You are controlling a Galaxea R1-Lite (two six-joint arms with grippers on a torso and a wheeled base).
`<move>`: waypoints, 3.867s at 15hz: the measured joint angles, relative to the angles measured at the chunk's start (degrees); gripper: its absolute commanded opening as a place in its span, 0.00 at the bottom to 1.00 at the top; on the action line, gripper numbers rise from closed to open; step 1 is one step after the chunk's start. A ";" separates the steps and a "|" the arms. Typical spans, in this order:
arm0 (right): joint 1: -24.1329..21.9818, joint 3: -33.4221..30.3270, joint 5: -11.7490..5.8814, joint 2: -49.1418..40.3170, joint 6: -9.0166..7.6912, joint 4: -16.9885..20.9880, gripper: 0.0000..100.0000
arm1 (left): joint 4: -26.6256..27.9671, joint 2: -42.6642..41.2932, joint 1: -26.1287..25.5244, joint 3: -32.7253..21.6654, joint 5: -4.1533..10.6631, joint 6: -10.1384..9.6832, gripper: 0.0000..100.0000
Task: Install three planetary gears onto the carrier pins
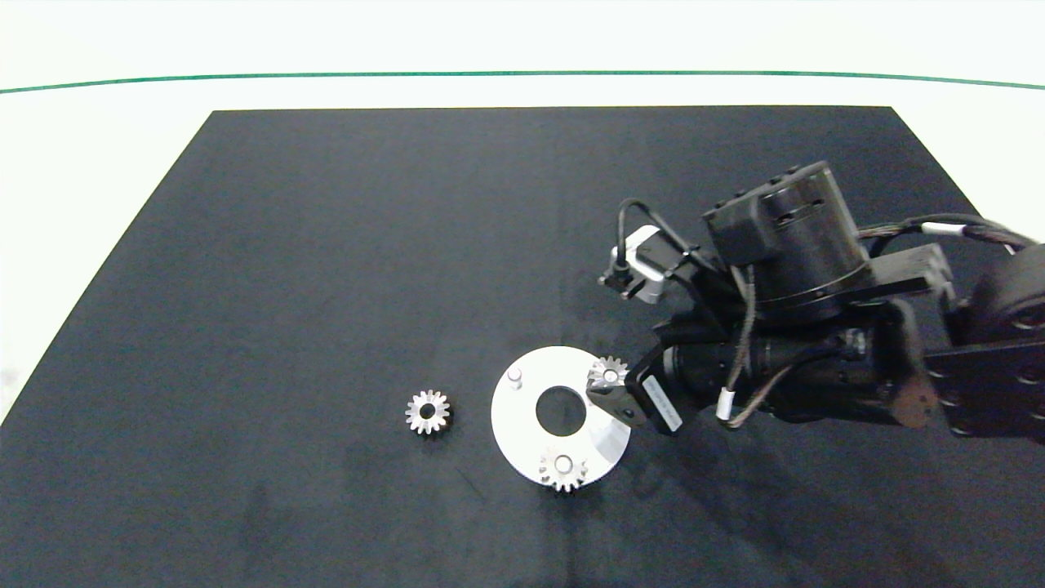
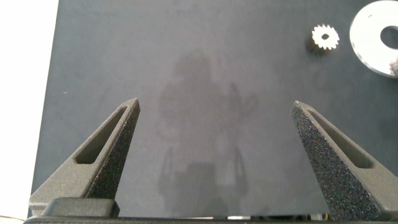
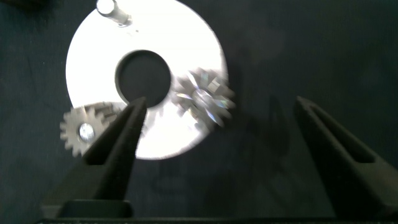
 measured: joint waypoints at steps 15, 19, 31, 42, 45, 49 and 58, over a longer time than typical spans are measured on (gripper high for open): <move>-10.07 28.47 -2.80 -45.14 1.71 10.09 1.00 | -32.49 42.53 -15.09 2.34 0.00 13.12 1.00; -9.92 28.81 -2.94 -45.45 2.12 10.08 1.00 | -32.74 46.47 -18.81 1.18 0.22 14.19 1.00; -10.05 29.75 -3.28 -46.41 1.74 10.08 1.00 | -42.36 60.98 -37.08 -0.11 10.72 12.41 1.00; -10.03 29.68 -3.63 -46.80 1.74 10.08 1.00 | -48.45 68.74 -39.99 -0.79 13.54 11.80 1.00; -10.03 29.68 -3.61 -46.91 1.72 10.08 1.00 | -48.42 69.41 -39.95 -0.83 13.54 11.89 0.98; -9.98 29.68 -3.63 -47.13 1.61 10.09 1.00 | -48.88 69.88 -40.01 -1.21 13.54 11.87 0.89; -10.01 29.40 -3.69 -47.65 1.52 10.12 1.00 | -49.66 70.13 -39.68 -1.16 13.54 11.91 0.71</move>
